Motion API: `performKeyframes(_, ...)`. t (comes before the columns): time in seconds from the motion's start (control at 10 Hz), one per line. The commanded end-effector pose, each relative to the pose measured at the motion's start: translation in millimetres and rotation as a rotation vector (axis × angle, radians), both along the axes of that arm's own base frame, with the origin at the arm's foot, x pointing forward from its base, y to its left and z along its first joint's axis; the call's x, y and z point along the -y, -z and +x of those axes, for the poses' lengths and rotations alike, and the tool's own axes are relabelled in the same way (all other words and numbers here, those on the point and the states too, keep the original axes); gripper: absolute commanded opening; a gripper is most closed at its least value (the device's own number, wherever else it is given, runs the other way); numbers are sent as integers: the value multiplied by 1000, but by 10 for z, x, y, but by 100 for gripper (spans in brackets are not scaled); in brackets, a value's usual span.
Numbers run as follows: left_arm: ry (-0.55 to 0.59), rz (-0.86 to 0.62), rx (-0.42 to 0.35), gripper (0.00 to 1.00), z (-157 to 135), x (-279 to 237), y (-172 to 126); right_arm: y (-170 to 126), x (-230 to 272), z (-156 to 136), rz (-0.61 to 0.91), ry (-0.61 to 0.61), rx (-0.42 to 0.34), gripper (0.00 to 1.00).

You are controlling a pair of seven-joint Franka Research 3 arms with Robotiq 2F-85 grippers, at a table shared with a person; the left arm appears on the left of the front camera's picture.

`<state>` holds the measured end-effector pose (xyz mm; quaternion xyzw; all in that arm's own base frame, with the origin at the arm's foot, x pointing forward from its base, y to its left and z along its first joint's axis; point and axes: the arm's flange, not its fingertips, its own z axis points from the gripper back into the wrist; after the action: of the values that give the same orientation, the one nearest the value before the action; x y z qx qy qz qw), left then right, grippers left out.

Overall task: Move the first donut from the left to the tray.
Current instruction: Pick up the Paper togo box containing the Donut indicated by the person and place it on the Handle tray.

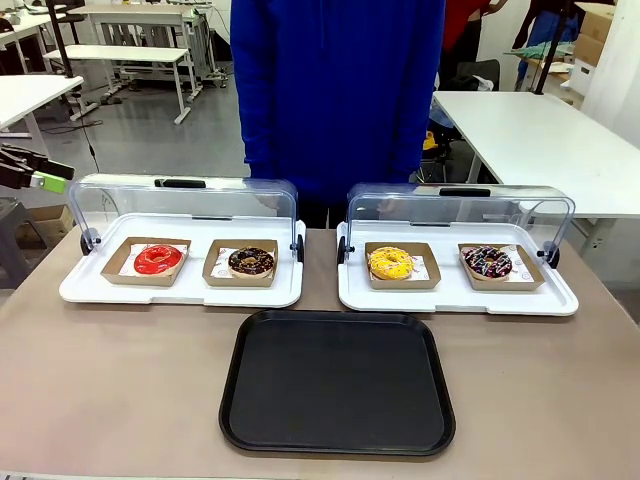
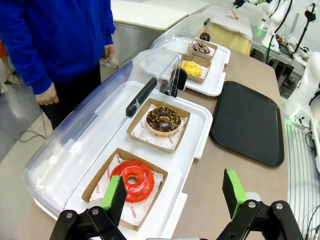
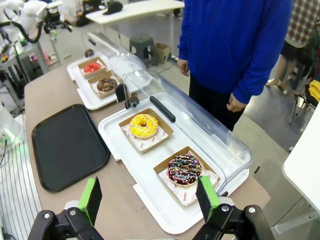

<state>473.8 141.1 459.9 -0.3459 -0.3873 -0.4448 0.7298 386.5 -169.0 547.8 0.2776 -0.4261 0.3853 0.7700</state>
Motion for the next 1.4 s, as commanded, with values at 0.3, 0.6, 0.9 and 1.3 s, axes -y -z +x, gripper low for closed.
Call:
performKeyframes(0.3, 3, 0, 3, 100, -4, 4, -14, -17, 7, 41, 16, -12, 36, 100)
performKeyframes(0.6, 3, 0, 3, 100, -4, 4, -14, -17, 7, 41, 16, -12, 36, 100)
performKeyframes(0.9, 3, 0, 3, 100, -4, 4, -14, -17, 7, 41, 16, -12, 36, 100)
performKeyframes(1.3, 3, 0, 3, 100, -4, 4, -14, -17, 7, 41, 16, -12, 36, 100)
